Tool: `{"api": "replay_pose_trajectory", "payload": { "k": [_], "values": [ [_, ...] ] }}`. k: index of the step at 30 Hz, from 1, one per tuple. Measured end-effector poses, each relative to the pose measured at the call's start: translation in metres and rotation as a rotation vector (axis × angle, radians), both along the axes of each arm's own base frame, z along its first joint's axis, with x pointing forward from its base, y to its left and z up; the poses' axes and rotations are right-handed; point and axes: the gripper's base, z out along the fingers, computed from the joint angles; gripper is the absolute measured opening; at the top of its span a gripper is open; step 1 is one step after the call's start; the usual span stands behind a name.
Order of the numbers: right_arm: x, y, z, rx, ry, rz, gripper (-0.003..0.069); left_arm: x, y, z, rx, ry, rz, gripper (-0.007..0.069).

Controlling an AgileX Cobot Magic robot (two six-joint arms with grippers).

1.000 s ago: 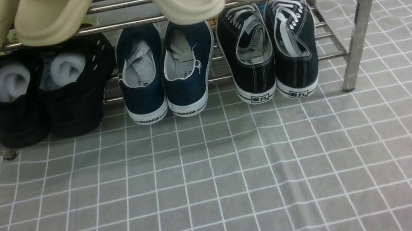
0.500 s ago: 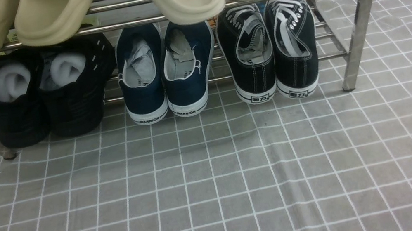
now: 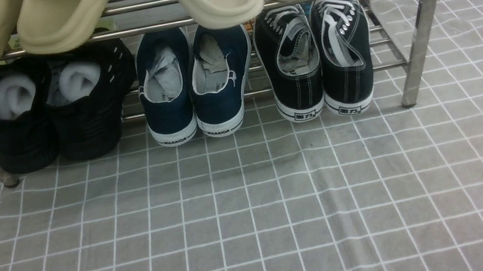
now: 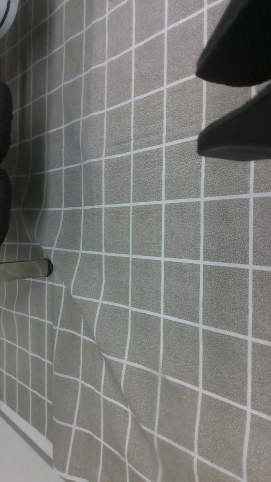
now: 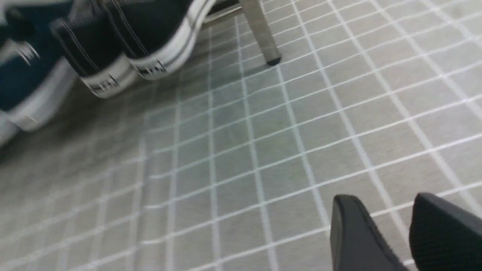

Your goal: Take the shoes off the shelf with your hand from the grey coffee tablecloth.

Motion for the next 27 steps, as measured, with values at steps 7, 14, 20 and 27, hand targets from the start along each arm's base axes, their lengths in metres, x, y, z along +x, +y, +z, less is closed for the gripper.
{"api": "replay_pose_trajectory", "payload": {
  "k": [7, 14, 20, 27],
  "values": [
    [0.0, 0.004, 0.001, 0.221, 0.012, -0.018, 0.0239, 0.0, 0.0, 0.0, 0.0, 0.0, 0.0, 0.0239],
    [0.0, 0.001, 0.035, 0.168, -0.137, -0.02, 0.0111, 0.0, 0.0, 0.0, 0.0, 0.0, 0.0, 0.0239],
    [0.019, 0.004, 0.099, -0.138, -0.036, 0.069, -0.001, 0.0, 0.0, 0.0, 0.0, 0.0, 0.0, 0.0239],
    [0.088, 0.021, 0.087, -0.247, 0.649, 0.406, 0.0003, 0.0, 0.0, 0.0, 0.0, 0.0, 0.0, 0.0239]
  ]
}}
